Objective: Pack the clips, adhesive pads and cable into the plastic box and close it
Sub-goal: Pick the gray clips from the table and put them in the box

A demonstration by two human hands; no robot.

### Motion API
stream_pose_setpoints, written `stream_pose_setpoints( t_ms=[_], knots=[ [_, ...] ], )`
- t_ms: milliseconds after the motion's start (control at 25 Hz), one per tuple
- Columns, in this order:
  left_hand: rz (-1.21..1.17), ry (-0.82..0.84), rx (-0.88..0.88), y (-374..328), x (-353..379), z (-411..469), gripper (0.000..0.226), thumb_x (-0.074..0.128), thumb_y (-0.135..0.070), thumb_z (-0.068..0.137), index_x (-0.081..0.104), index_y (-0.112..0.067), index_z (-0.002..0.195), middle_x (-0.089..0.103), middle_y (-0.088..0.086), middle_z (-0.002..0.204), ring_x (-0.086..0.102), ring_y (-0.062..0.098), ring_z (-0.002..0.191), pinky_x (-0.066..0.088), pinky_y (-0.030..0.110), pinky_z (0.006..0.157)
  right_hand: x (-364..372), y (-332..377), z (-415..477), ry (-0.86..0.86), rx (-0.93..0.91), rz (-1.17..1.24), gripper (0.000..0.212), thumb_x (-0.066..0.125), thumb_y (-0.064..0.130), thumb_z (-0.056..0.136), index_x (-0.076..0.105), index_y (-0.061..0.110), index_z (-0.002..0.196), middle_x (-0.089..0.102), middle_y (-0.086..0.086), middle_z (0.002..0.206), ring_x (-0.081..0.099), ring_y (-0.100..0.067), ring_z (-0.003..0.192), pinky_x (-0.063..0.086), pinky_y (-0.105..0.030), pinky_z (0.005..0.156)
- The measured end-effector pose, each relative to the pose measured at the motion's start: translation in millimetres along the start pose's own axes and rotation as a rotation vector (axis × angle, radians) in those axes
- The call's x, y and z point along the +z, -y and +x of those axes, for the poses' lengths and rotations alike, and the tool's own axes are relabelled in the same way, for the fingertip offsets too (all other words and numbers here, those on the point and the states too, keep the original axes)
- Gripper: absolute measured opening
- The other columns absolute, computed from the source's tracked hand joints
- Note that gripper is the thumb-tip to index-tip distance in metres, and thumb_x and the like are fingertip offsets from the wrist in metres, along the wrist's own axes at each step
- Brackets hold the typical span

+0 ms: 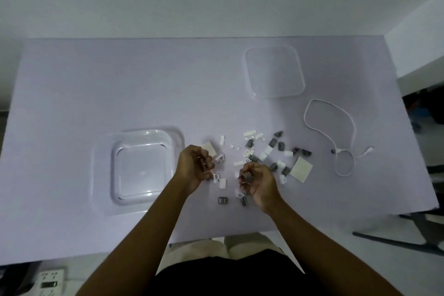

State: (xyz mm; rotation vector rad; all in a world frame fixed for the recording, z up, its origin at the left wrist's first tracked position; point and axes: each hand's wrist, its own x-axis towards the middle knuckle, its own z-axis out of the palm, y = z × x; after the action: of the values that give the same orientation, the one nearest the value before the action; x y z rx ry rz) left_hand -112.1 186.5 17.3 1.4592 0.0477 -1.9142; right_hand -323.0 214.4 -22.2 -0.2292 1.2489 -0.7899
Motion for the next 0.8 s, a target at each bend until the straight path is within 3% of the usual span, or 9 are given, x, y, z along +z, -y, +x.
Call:
stream_pose_setpoints(
  t_ms=[80,200,320,400,480,600,800],
  knots=[
    [0.334,-0.179,0.050,22.0,-3.1,5.0,0.034,0.049,-0.036,0.091,0.050,-0.015,0.064,0.045,0.001,0.057,0.040,0.016,0.049,0.028,0.022,0.047,-14.1,11.2,-5.2,-0.075,-0.003,-0.016,0.046,0.039,0.030,0.100,0.055,0.007,0.064,0.049,-0.008,0.053,0.044,-0.020,0.047,0.034,-0.029,0.050],
    [1.018,-0.452,0.308,56.2,-8.4,13.7,0.030,0.057,-0.037,0.092,0.055,-0.013,0.074,0.054,-0.002,0.062,0.056,0.020,0.063,0.038,0.026,0.053,-31.1,22.9,2.1,-0.210,-0.075,-0.319,0.044,0.057,0.037,0.097,0.051,0.011,0.062,0.044,-0.005,0.052,0.037,-0.014,0.042,0.028,-0.025,0.044],
    [1.092,-0.492,0.382,77.6,-9.4,21.6,0.028,0.055,-0.035,0.094,0.058,-0.009,0.086,0.058,-0.001,0.069,0.062,0.020,0.071,0.037,0.025,0.055,-45.6,31.0,17.5,-0.223,-0.301,-0.800,0.027,0.067,0.024,0.091,0.057,0.015,0.068,0.053,0.000,0.059,0.046,-0.013,0.051,0.036,-0.025,0.052],
    [1.089,-0.524,0.396,83.3,-3.7,25.5,0.025,0.049,-0.033,0.098,0.054,-0.009,0.091,0.058,-0.001,0.076,0.055,0.015,0.069,0.035,0.023,0.056,-48.0,35.5,28.8,-0.208,-0.441,-1.118,0.007,0.064,0.013,0.090,0.065,0.017,0.084,0.062,0.001,0.077,0.057,-0.014,0.068,0.043,-0.025,0.061],
    [1.105,-0.544,0.379,89.7,-3.8,35.9,0.027,0.042,-0.031,0.101,0.053,-0.008,0.092,0.063,0.005,0.081,0.052,0.013,0.065,0.034,0.021,0.051,-50.7,36.9,42.9,-0.155,-0.495,-1.313,0.014,0.061,0.013,0.091,0.067,0.016,0.104,0.064,-0.005,0.101,0.062,-0.020,0.085,0.050,-0.028,0.073],
    [1.111,-0.546,0.366,96.9,-10.6,49.4,0.026,0.044,-0.025,0.101,0.059,-0.005,0.092,0.069,0.011,0.085,0.059,0.017,0.065,0.038,0.019,0.051,-51.1,36.6,59.3,-0.064,-0.535,-1.473,0.018,0.063,0.019,0.093,0.068,0.010,0.108,0.062,-0.012,0.113,0.064,-0.029,0.094,0.052,-0.035,0.079],
    [1.181,-0.546,0.438,99.8,-15.1,38.2,0.019,0.046,-0.018,0.099,0.055,-0.003,0.092,0.060,0.006,0.083,0.059,0.026,0.076,0.044,0.031,0.062,-51.3,34.3,74.1,-0.013,-0.591,-1.358,0.008,0.068,0.018,0.088,0.069,0.011,0.090,0.066,-0.009,0.094,0.065,-0.025,0.079,0.055,-0.034,0.070]
  ],
)
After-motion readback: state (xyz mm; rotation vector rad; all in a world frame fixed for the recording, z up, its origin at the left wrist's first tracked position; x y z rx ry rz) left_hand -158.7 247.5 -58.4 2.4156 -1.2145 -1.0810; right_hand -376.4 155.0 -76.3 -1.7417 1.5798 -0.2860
